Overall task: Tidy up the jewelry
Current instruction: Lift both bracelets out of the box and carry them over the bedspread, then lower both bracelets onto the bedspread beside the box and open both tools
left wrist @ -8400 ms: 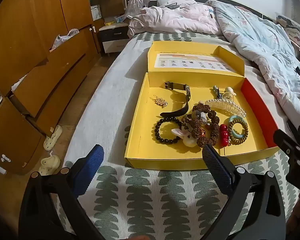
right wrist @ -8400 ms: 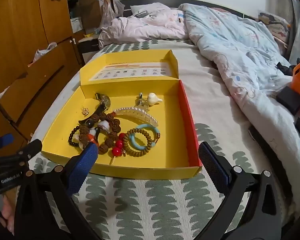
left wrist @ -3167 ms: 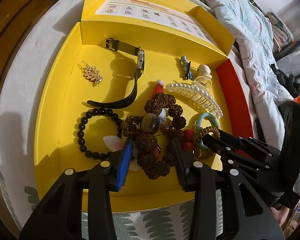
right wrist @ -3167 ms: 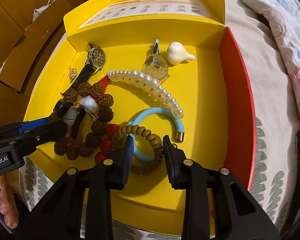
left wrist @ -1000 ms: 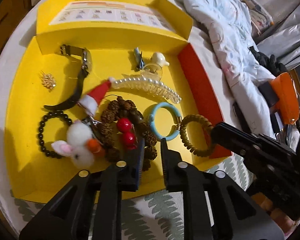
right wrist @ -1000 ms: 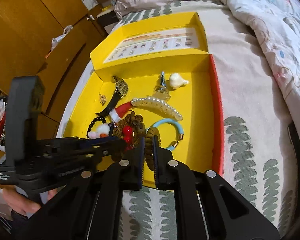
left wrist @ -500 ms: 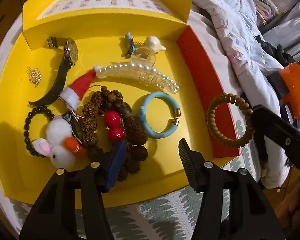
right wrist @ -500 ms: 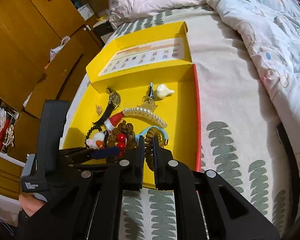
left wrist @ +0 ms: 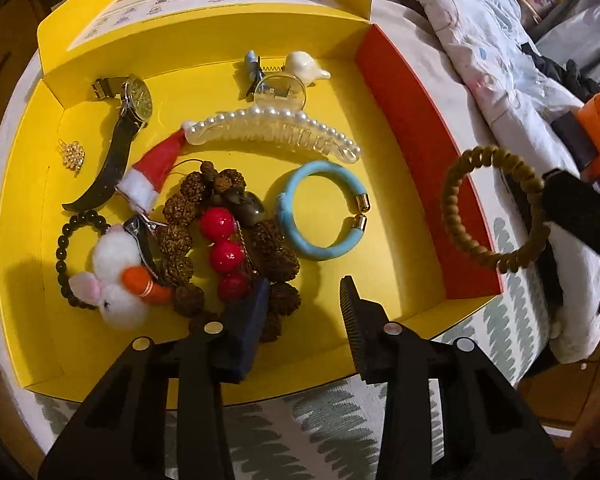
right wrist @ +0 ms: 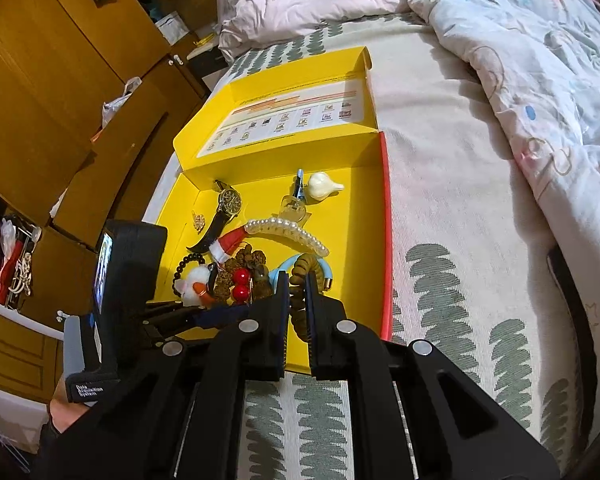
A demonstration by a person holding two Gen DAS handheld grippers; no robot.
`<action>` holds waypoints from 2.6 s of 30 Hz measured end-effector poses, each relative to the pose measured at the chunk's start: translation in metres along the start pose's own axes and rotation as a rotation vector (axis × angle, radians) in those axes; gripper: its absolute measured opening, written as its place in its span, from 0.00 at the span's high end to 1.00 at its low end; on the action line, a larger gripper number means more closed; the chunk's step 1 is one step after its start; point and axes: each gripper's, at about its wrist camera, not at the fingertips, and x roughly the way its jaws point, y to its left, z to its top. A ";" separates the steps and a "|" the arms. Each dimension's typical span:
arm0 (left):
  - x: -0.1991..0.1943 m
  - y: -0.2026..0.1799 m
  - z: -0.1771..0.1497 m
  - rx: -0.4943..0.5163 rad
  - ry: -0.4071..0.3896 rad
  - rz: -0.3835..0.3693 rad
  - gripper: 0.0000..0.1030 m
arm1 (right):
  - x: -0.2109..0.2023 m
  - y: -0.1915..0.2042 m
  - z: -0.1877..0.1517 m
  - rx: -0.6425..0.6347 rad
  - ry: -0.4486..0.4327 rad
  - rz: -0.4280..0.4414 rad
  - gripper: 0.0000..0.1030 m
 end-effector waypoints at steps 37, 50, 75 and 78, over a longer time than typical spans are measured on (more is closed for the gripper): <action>-0.078 0.032 0.011 -0.070 -0.225 -0.062 0.79 | -0.024 -0.015 -0.004 0.037 -0.045 0.020 0.92; -0.134 0.036 -0.006 -0.084 -0.330 -0.110 0.79 | -0.053 -0.002 -0.015 0.011 -0.051 0.028 0.92; -0.095 0.033 -0.131 -0.040 -0.122 -0.212 0.79 | 0.005 0.024 -0.119 -0.042 0.259 0.122 0.92; -0.074 0.052 -0.132 -0.081 -0.085 -0.162 0.79 | 0.023 0.018 -0.119 -0.018 0.298 0.120 0.92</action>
